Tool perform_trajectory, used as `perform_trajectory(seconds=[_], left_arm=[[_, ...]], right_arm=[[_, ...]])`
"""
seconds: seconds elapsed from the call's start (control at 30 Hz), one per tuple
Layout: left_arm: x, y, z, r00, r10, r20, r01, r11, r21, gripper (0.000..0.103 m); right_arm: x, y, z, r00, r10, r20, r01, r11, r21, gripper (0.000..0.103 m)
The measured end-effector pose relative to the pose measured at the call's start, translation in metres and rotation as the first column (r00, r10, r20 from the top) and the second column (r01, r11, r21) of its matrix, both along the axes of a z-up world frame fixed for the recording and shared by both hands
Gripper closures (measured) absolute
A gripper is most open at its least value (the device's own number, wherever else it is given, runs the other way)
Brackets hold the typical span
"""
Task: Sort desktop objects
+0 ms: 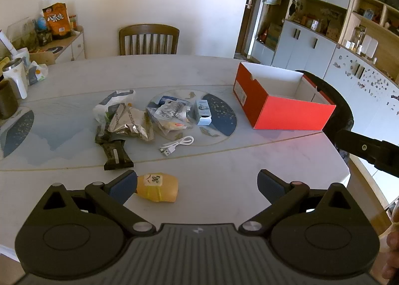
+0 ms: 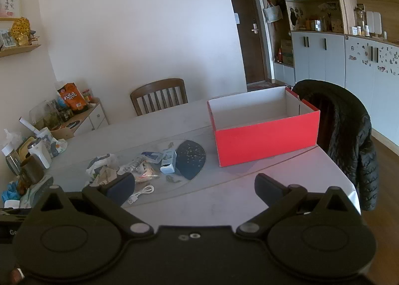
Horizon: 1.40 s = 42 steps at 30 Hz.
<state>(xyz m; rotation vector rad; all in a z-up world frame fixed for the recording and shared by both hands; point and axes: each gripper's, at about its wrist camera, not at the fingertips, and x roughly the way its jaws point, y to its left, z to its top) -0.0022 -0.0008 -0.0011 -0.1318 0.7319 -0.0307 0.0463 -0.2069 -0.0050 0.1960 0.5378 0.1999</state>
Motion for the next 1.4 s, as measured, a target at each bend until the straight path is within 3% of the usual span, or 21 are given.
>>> perform_trajectory(seconds=[0.97,1.4], left_arm=[[0.000,-0.013,0.006,0.998,0.030,0.053,-0.032,0.999,0.028,0.000],[0.012,0.001,-0.016,0.998,0.043,0.043,-0.045,0.998,0.053,0.000]], right_arm=[[0.010,-0.007,0.002,0.995,0.092,0.030,-0.092,0.996,-0.005,0.001],[0.029,0.018,-0.006,0.984,0.173,0.042,-0.172,0.985,-0.008,0.001]])
